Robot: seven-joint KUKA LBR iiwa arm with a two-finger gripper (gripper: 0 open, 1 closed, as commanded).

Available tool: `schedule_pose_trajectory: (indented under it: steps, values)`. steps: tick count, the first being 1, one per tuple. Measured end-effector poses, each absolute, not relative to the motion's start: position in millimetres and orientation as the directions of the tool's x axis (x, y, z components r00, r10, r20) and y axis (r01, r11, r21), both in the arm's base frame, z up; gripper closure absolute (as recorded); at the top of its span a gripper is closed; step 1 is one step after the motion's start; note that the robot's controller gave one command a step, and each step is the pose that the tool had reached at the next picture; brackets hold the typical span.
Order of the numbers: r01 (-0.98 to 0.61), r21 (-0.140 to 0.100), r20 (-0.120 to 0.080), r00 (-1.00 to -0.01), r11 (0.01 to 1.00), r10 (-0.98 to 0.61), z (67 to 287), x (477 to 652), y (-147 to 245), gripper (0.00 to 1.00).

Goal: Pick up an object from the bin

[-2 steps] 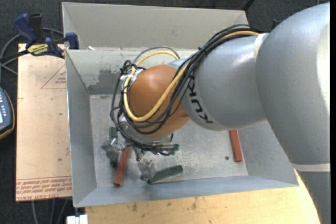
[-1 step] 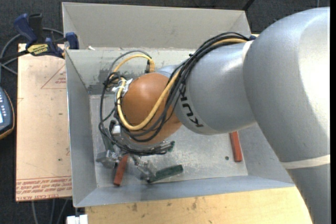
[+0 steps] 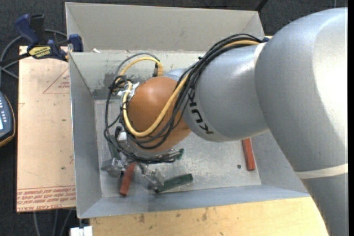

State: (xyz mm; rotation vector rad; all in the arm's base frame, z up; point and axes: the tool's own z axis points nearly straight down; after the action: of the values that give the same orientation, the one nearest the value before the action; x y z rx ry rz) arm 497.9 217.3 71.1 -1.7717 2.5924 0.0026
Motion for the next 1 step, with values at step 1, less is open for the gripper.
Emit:
schedule_pose_trajectory:
  steps: [1]
  values:
    - [-0.932, 0.0, -0.004, -0.363, 0.363, -0.932, 71.3, 498.4, 217.5, 1.0]
